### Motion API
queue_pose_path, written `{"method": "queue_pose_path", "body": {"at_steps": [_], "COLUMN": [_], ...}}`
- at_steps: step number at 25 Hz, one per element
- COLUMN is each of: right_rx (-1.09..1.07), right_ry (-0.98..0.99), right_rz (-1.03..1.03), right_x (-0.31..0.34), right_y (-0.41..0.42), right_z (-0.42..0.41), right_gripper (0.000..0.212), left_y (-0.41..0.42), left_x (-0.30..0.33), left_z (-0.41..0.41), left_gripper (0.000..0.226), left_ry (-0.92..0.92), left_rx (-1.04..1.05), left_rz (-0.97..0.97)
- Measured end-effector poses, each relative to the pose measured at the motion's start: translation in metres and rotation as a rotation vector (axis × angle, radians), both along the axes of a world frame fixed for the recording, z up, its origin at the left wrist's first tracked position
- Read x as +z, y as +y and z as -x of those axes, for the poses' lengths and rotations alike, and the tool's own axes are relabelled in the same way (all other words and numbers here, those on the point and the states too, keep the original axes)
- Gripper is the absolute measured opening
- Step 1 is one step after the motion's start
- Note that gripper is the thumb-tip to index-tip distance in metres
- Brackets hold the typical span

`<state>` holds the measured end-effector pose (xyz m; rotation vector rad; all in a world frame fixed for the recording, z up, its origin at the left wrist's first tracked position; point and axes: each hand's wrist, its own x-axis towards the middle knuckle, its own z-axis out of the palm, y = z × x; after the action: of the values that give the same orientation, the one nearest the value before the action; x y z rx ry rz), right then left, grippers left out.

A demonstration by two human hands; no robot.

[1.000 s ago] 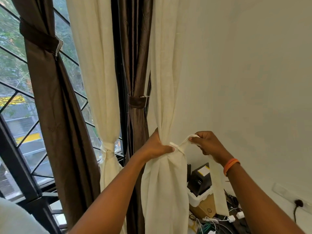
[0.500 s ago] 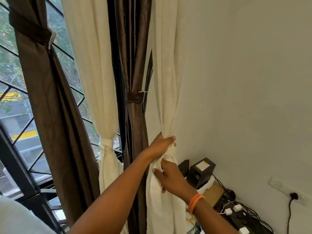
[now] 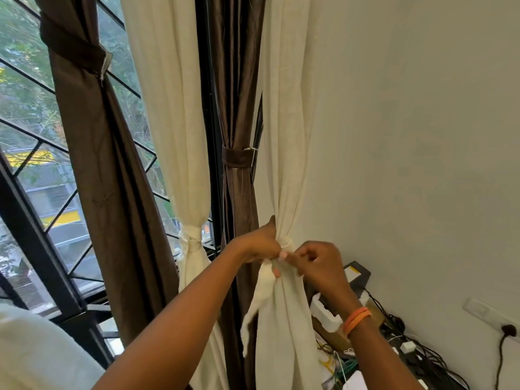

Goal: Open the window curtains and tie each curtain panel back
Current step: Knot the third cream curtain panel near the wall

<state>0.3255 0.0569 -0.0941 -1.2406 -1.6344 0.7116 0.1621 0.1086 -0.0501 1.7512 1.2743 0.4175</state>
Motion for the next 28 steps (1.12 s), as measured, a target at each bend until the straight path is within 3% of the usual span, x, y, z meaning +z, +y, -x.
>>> {"method": "queue_pose_path", "body": {"at_steps": [2,4,5,8,11,14,17,22,25,28], "right_rx": [-0.07,0.161,0.226,0.234,0.259,0.243,0.305,0.548,0.522,0.352], "right_ry": [0.107,0.187,0.233,0.261,0.296,0.322,0.391,0.47,0.493,0.511], "right_rz": [-0.043,0.191,0.262,0.237,0.222,0.272,0.376,0.468,0.431,0.386], "right_x": [-0.006,-0.015,-0.02,-0.023,-0.024,-0.025,-0.025,-0.025,-0.033,-0.043], "right_y": [0.017,0.022,0.023,0.019,0.018,0.017,0.013,0.003,0.007,0.011], "right_z": [-0.011,-0.002,0.004,0.008,0.001,-0.005,-0.008,0.004,0.006,0.009], "right_gripper": [0.061,0.09,0.094,0.08,0.038,0.035,0.035,0.039,0.07,0.099], "left_y": [-0.004,-0.008,-0.006,-0.004,0.0,0.003,0.008,0.018,0.02,0.016], "left_x": [0.003,0.006,0.005,-0.002,0.001,0.005,-0.001,-0.031,-0.034,-0.035], "left_z": [0.0,-0.004,-0.004,0.011,0.031,0.044,0.044,0.014,-0.001,-0.013], "left_gripper": [0.087,0.08,0.077,0.07,0.05,0.027,0.019,0.016,0.012,0.019], "left_ry": [-0.052,-0.043,-0.042,-0.012,0.314,0.354,0.355,0.115,-0.032,-0.231], "left_rx": [-0.037,-0.054,-0.048,-0.033,-0.088,-0.074,-0.025,0.165,0.282,0.31], "left_rz": [0.039,0.061,0.074,0.014,-0.233,-0.353,-0.47,-0.595,-0.475,-0.291]}}
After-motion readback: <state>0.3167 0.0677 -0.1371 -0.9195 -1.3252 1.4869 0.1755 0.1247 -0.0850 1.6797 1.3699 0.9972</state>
